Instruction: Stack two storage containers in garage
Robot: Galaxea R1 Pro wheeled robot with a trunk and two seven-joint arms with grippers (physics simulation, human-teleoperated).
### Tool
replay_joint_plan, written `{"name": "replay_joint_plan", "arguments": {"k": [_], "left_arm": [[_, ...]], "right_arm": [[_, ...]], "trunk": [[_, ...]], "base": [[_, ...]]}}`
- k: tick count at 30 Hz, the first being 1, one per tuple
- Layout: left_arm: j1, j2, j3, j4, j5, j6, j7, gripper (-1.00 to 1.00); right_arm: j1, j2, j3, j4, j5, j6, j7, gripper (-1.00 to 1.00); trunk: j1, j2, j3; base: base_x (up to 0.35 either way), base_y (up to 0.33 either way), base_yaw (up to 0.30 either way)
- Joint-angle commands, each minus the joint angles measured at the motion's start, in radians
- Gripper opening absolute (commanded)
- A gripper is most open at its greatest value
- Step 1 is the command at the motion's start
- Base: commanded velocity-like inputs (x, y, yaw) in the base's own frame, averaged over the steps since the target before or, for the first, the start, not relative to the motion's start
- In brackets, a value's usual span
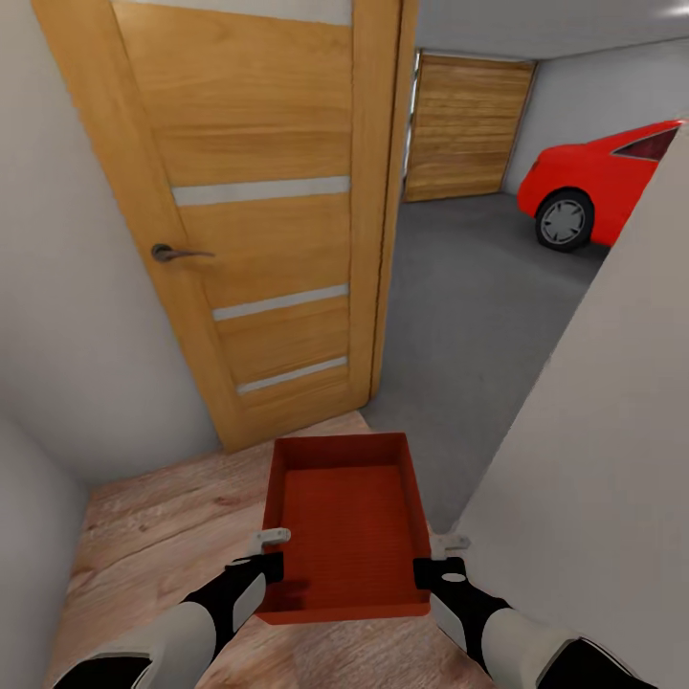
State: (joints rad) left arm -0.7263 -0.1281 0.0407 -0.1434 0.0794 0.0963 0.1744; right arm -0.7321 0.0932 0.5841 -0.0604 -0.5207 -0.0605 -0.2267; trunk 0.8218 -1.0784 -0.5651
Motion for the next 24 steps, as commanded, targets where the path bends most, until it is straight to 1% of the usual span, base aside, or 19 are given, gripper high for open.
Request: {"name": "replay_joint_plan", "arguments": {"k": [1, 4, 8, 24], "left_arm": [[0.001, 0.034, -0.039, 0.008, 0.034, 0.005, 0.005, -1.0], [0.001, 0.034, -0.039, 0.008, 0.034, 0.005, 0.005, -1.0], [0.001, 0.035, -0.039, 0.008, 0.034, 0.006, 0.004, -1.0], [0.001, 0.036, -0.039, 0.008, 0.034, 0.007, 0.002, -1.0]], "right_arm": [[-0.001, -0.006, -0.024, -0.004, 0.005, -0.018, 0.043, -1.0], [-0.001, -0.006, -0.024, -0.004, 0.005, -0.018, 0.043, -1.0], [-0.001, -0.007, -0.024, -0.004, 0.005, -0.019, 0.043, -1.0], [-0.001, -0.007, -0.024, -0.004, 0.005, -0.019, 0.043, -1.0]], "trunk": [[0.0, -0.001, -0.001], [0.0, -0.001, -0.001], [0.0, -0.001, -0.001], [0.0, -0.001, -0.001]], "base": [[0.0, 0.0, -0.285], [0.0, 0.0, -0.27], [0.115, 0.01, -0.073], [0.307, 0.149, -0.003]]}}
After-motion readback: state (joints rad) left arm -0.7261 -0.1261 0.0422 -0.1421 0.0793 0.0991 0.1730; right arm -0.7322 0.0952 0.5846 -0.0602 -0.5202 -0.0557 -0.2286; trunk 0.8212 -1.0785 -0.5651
